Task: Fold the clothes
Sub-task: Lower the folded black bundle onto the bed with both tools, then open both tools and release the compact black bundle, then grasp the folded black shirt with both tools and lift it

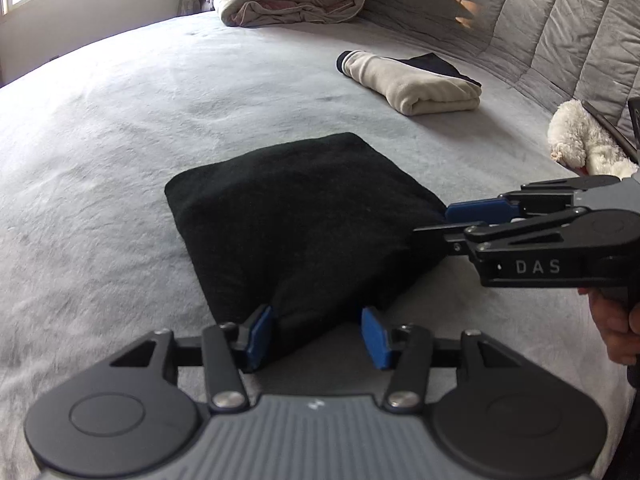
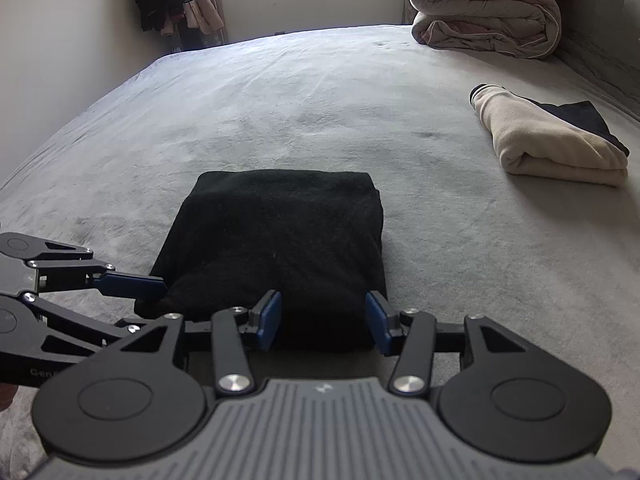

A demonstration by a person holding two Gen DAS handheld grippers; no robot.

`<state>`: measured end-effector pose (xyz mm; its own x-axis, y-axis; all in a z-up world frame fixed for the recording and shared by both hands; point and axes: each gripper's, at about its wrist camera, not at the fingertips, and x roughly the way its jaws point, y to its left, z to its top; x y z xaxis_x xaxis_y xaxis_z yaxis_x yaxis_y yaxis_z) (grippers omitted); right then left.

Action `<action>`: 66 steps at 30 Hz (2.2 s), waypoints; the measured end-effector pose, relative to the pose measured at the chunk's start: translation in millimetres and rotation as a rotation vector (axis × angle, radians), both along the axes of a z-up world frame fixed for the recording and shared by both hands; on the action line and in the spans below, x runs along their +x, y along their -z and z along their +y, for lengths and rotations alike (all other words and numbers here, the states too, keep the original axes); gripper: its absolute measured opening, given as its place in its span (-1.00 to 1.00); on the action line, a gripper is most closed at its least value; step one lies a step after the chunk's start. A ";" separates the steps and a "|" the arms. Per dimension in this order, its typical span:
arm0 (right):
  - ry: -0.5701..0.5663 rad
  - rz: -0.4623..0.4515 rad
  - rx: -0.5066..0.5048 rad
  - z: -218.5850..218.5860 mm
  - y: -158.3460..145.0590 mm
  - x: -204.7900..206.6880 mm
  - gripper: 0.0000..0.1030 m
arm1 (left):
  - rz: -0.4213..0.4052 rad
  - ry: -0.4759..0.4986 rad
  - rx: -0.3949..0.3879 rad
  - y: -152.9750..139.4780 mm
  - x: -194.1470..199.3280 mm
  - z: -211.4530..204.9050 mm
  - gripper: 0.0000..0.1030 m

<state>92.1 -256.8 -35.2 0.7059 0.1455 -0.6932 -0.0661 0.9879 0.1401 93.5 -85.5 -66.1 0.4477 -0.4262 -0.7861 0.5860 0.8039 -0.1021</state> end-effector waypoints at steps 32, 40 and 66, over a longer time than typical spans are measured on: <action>0.005 0.393 0.253 -59.0 -8.8 44.1 0.48 | 0.307 0.095 0.001 -6.4 57.0 28.1 0.73; 0.030 0.372 0.518 -90.3 14.7 69.5 0.47 | 0.398 -0.048 -0.299 20.7 105.7 65.7 0.64; 0.033 0.065 0.883 -121.4 24.2 73.5 -0.64 | 0.315 -0.296 -0.907 44.6 123.5 43.8 -0.73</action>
<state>165.7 -378.2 -59.5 0.6823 0.6267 -0.3765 -0.0046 0.5186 0.8550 217.0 -41.7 -110.7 0.4602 -0.8279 -0.3205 0.2161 0.4546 -0.8641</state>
